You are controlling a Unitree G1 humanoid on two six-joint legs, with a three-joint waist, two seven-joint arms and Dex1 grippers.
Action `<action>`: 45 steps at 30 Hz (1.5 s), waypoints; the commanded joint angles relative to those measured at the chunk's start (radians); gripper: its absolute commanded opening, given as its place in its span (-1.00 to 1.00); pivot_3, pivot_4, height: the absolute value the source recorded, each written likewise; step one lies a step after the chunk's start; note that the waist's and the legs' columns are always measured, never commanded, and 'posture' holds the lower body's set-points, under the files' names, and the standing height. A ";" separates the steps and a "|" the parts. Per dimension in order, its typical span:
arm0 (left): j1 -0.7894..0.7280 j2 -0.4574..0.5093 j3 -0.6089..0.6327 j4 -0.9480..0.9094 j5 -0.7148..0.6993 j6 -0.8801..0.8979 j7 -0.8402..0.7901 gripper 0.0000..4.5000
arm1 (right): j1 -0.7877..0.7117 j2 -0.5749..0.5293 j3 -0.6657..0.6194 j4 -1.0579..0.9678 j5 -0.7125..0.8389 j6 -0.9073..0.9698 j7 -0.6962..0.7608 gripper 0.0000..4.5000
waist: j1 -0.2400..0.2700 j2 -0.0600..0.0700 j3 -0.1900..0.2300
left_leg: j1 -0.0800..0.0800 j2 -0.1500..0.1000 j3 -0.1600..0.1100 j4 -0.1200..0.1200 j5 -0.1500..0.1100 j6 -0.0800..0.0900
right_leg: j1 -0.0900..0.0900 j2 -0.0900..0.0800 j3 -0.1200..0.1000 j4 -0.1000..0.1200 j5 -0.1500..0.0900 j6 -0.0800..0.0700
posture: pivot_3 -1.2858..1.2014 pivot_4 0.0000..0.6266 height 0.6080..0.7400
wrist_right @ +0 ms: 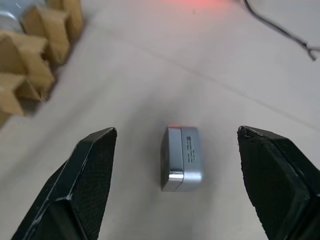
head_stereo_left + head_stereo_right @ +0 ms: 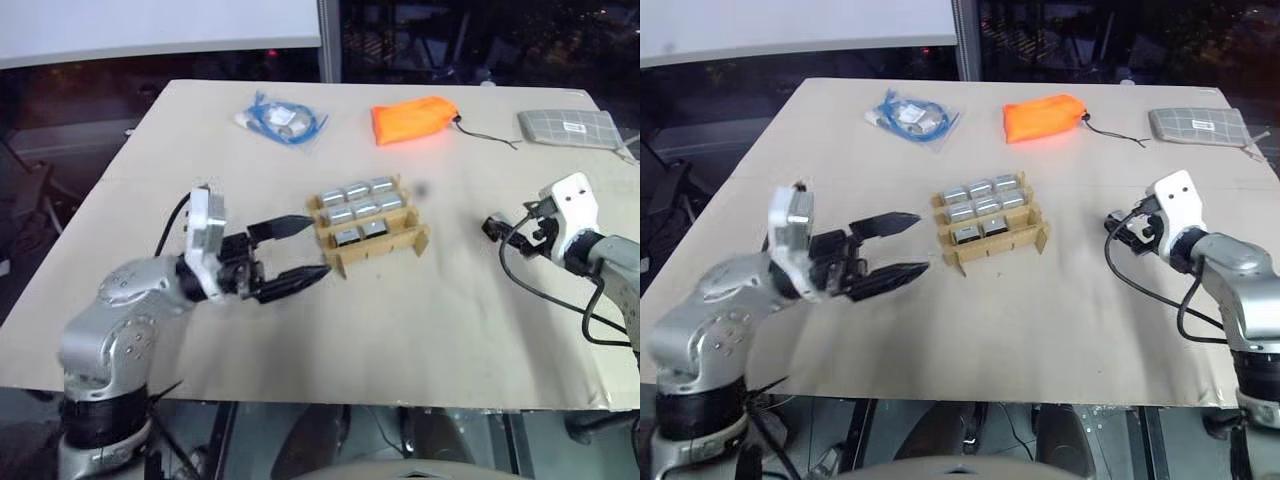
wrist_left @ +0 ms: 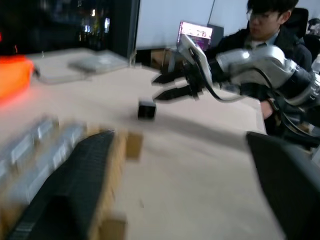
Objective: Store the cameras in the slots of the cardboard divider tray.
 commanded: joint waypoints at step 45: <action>0.255 0.099 0.003 -0.146 -0.103 -0.176 0.099 1.00 | -0.315 0.060 0.156 0.297 -0.105 -0.631 0.538 -0.67 | -0.005 0.002 0.001 | 0.000 0.001 0.001 -0.004 0.000 0.000 | 0.000 0.000 0.000 -0.003 0.000 0.000 | 0.03 -0.52 1.00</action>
